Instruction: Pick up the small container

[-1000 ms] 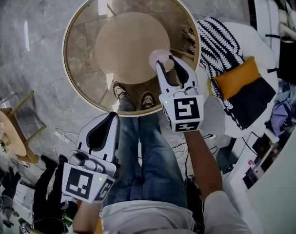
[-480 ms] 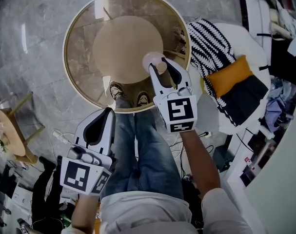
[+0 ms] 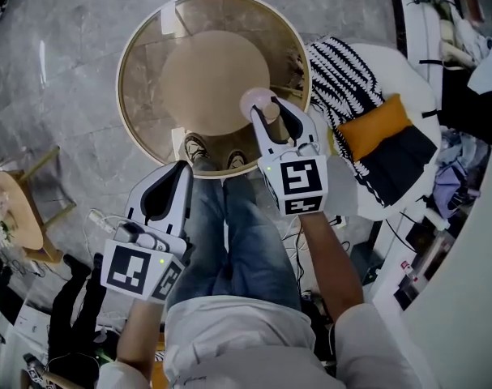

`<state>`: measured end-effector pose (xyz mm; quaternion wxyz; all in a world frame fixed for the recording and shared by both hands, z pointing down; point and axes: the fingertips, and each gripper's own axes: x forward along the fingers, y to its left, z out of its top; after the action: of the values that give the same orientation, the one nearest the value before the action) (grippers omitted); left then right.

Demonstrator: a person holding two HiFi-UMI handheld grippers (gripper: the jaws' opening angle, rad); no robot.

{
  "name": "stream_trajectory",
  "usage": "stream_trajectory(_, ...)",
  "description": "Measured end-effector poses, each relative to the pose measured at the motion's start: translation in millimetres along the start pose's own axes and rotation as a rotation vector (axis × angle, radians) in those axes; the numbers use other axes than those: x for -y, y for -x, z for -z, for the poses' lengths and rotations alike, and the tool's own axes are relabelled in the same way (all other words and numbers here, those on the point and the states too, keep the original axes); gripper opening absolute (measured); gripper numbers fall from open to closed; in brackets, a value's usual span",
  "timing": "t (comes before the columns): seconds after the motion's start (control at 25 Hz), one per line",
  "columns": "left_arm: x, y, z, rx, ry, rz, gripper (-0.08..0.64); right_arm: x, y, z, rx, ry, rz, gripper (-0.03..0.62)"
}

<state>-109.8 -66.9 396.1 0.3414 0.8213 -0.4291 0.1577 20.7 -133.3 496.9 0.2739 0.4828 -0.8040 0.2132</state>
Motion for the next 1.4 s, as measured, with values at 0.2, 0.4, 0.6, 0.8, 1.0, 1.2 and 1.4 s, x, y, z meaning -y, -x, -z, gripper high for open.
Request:
stream_trajectory(0.2, 6, 9, -6, 0.010, -0.011, -0.004, 0.018, -3, 14, -11, 0.003, 0.013, -0.008, 0.146)
stream_trajectory(0.4, 13, 18, -8, 0.009, -0.018, -0.009, 0.018, -6, 30, -19, 0.004, 0.025, -0.021, 0.146)
stream_trajectory(0.6, 23, 26, -13, 0.017, -0.023, -0.012, 0.018, -9, 42, -26, 0.004, 0.032, -0.042, 0.146)
stream_trajectory(0.8, 30, 38, -20, 0.020, -0.033, -0.003, 0.018, -18, 56, -36, 0.012, 0.043, -0.063, 0.146)
stream_trajectory(1.0, 33, 48, -24, 0.030, -0.038, -0.017, 0.017, -24, 73, -46, 0.018, 0.054, -0.081, 0.146)
stream_trajectory(1.2, 42, 55, -32, 0.052, -0.043, -0.017, 0.018, -27, 90, -56, 0.022, 0.060, -0.095, 0.146)
stream_trajectory(1.4, 52, 60, -37, 0.072, -0.047, -0.016, 0.018, -29, 106, -65, 0.032, 0.078, -0.100, 0.146)
